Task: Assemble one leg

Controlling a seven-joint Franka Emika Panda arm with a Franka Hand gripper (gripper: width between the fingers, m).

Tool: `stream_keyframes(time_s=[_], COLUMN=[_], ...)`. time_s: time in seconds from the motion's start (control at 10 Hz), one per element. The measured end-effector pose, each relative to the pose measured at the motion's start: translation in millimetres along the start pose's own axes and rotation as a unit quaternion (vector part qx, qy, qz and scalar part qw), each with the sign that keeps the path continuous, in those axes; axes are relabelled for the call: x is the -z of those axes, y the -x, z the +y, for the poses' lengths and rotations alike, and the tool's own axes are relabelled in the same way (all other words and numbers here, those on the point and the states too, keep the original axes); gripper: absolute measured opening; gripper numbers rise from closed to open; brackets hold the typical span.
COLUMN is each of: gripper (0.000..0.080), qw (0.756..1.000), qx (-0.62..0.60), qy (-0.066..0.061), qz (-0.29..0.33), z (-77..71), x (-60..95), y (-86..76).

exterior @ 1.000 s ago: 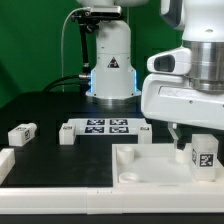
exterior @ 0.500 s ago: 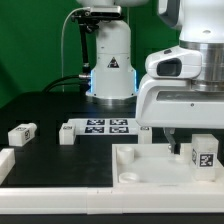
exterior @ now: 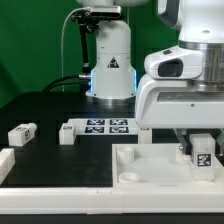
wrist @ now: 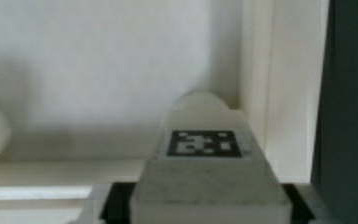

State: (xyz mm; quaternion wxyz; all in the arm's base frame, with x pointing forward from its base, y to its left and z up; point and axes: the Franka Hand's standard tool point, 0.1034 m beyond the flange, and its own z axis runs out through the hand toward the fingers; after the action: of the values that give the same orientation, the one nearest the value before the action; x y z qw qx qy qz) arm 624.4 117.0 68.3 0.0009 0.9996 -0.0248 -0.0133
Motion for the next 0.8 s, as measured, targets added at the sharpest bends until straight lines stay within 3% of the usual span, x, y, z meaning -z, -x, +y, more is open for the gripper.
stream_keyframes(time_s=[0.2, 0.3, 0.6, 0.8], gripper=[0.0291, 0.0291, 0.0291, 0.0291], qw=[0.999, 0.993, 0.939, 0.884], qx=[-0.035, -0.120, -0.344, -0.466], qy=[-0.001, -0.003, -0.004, -0.010], qz=[0.002, 0.013, 0.020, 0.017], z=[-0.8, -4.6, -6.5, -7.1], x=[0.3, 1.7, 0.7, -1.2], y=[-0.5, -2.3, 0.1, -0.5])
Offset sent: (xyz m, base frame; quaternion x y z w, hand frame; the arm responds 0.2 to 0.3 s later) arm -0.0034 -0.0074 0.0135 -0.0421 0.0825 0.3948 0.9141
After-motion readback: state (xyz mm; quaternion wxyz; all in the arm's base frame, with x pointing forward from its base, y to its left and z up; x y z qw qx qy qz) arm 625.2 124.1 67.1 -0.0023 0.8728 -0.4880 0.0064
